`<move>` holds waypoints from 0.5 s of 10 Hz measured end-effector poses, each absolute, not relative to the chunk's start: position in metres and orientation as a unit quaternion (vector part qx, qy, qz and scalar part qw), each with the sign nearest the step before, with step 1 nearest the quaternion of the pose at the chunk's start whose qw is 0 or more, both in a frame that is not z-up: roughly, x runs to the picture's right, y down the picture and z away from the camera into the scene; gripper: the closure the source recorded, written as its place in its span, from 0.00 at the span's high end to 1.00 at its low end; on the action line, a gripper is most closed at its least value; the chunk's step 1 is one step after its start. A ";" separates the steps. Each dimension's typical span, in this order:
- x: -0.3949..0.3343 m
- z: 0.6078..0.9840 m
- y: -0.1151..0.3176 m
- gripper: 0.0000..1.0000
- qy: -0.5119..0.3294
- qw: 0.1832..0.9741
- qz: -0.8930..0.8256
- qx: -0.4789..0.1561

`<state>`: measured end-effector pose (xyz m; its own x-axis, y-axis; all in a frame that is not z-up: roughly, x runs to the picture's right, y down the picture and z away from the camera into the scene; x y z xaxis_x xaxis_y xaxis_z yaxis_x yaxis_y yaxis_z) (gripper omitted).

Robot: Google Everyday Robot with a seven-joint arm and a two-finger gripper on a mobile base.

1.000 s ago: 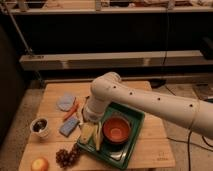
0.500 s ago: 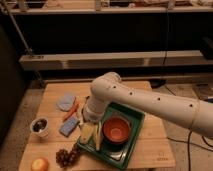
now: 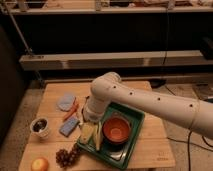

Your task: Place sponge in red bowl

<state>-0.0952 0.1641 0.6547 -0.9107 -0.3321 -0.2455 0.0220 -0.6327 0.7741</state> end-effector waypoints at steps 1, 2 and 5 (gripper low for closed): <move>-0.095 0.655 0.164 0.80 -0.413 0.098 -0.886 0.185; -0.096 0.655 0.161 0.80 -0.402 0.094 -0.892 0.185; -0.116 0.659 0.135 0.80 -0.321 -0.008 -0.917 0.237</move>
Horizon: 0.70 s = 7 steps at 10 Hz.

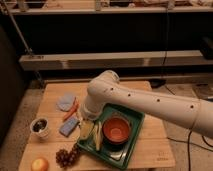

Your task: Place sponge in red bowl

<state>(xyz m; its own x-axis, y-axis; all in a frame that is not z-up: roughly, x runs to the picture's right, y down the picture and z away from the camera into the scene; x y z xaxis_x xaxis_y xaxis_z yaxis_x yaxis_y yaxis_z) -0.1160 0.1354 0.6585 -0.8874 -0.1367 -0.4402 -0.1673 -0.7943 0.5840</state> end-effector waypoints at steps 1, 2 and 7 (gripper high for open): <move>-0.130 0.661 0.128 0.80 0.301 0.039 0.918 -0.254; -0.143 0.666 0.122 0.80 0.293 0.065 0.916 -0.265; -0.166 0.678 0.115 0.80 0.298 0.102 0.910 -0.271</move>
